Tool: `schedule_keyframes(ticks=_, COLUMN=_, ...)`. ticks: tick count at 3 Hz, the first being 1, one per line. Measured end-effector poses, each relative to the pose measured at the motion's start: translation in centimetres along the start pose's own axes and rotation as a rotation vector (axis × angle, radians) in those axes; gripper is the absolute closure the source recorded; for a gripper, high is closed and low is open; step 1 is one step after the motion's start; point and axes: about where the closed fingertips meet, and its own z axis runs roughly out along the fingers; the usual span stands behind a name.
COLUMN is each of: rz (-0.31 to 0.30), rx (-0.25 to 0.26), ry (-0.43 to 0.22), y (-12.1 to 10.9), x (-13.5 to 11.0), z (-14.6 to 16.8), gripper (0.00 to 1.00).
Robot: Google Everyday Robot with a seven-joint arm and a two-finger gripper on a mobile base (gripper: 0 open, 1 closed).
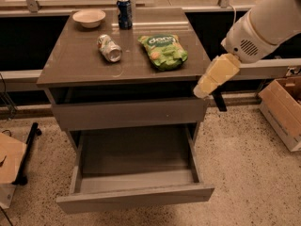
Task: Place green rice chip bag into middle drawer
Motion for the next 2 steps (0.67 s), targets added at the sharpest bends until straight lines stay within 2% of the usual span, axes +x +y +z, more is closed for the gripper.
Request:
schedule_keyframes(ticks=1, rz=0.049, rx=-0.013, ry=-0.121, y=-2.2, x=-3.9, z=3.3, gripper=0.0)
schedule_keyframes(ticks=2, rz=0.07, rx=-0.035, ry=-0.21, y=-4.6, x=-7.1, z=6.7, gripper=0.0)
